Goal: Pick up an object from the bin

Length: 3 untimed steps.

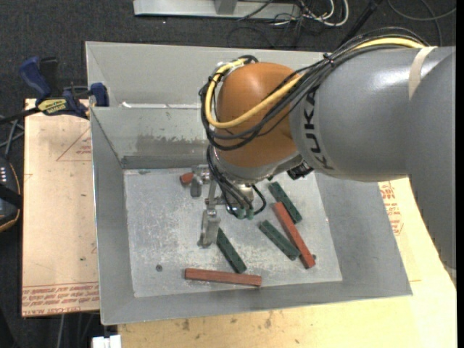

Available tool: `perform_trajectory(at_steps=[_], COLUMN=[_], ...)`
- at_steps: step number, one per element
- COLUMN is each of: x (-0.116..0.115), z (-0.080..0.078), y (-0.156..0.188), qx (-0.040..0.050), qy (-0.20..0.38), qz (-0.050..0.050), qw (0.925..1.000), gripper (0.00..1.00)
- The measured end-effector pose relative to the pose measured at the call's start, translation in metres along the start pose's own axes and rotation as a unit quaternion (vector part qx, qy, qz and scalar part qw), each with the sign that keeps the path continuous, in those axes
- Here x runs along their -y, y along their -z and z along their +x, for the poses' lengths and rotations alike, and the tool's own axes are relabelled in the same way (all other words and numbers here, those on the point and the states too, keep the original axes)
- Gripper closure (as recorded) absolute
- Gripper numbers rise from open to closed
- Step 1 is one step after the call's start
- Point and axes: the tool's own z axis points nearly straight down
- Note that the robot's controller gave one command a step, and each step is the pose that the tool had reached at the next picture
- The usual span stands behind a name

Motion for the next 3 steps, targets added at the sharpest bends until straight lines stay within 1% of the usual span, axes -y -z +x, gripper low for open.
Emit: perform_trajectory(at_steps=[1,2,3], x=[0.001,0.017,0.040], z=[-0.002,0.026,0.043], y=[0.004,-0.048,-0.073], qx=[0.0039,0.0060,-0.0008], qy=[-0.002,0.030,0.082], qz=[-0.001,-0.001,0.000], qw=[1.0000,0.9995,0.9966], gripper=[0.00,0.00,0.00])
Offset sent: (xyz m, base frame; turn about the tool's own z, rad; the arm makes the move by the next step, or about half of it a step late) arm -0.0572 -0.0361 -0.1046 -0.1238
